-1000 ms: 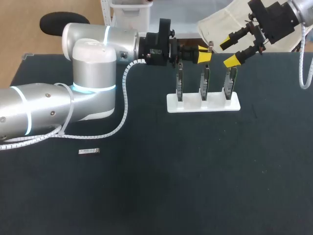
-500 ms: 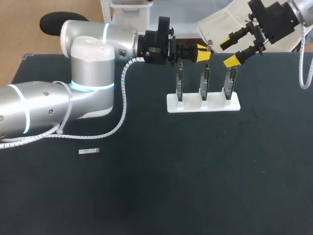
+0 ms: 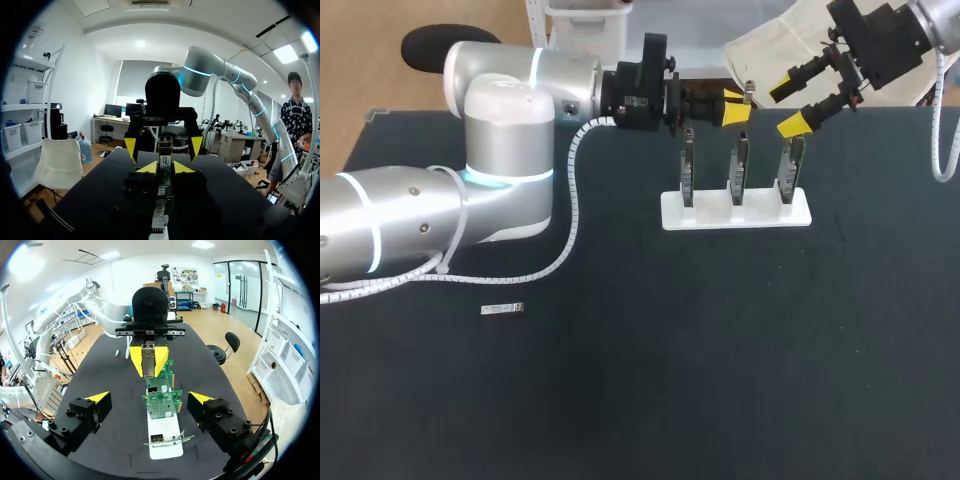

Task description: Pick up the optical module with the left hand, and insert it into the network port with the right hand.

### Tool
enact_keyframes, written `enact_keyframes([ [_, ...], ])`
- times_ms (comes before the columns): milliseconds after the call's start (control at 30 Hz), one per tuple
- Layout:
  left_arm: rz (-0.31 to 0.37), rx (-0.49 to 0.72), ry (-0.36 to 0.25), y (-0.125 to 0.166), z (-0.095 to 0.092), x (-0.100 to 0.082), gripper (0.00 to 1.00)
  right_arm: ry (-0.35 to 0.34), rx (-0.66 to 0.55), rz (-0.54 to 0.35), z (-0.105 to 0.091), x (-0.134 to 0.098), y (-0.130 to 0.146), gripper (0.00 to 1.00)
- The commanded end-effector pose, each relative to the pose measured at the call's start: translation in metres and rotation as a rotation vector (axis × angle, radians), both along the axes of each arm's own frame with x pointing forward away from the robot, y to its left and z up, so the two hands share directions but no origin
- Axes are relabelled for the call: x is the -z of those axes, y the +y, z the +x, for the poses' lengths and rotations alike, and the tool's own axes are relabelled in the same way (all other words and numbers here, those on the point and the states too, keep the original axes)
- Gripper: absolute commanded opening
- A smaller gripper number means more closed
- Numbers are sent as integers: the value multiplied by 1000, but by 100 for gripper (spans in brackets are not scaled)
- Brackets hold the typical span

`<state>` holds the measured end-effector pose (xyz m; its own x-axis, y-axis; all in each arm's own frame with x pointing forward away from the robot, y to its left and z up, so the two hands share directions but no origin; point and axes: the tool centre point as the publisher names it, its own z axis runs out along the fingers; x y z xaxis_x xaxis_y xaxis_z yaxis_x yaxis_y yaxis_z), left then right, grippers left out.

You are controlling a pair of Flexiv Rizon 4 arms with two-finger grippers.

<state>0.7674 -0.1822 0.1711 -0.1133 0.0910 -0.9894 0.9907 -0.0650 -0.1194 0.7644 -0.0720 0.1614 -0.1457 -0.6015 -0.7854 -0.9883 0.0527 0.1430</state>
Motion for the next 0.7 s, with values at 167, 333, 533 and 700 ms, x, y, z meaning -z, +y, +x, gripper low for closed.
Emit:
enact_keyframes([
  [167,-2,1,-1,0,1,1,0,-29,22,12,7,-6,-8,100],
  [333,-2,1,-1,0,1,1,0,21,13,99,16,-19,-11,100],
  [533,-2,1,-1,0,1,1,0,-9,0,100,20,-29,-4,100],
  [700,-2,1,-1,0,1,1,0,-15,-24,105,17,-34,7,100],
])
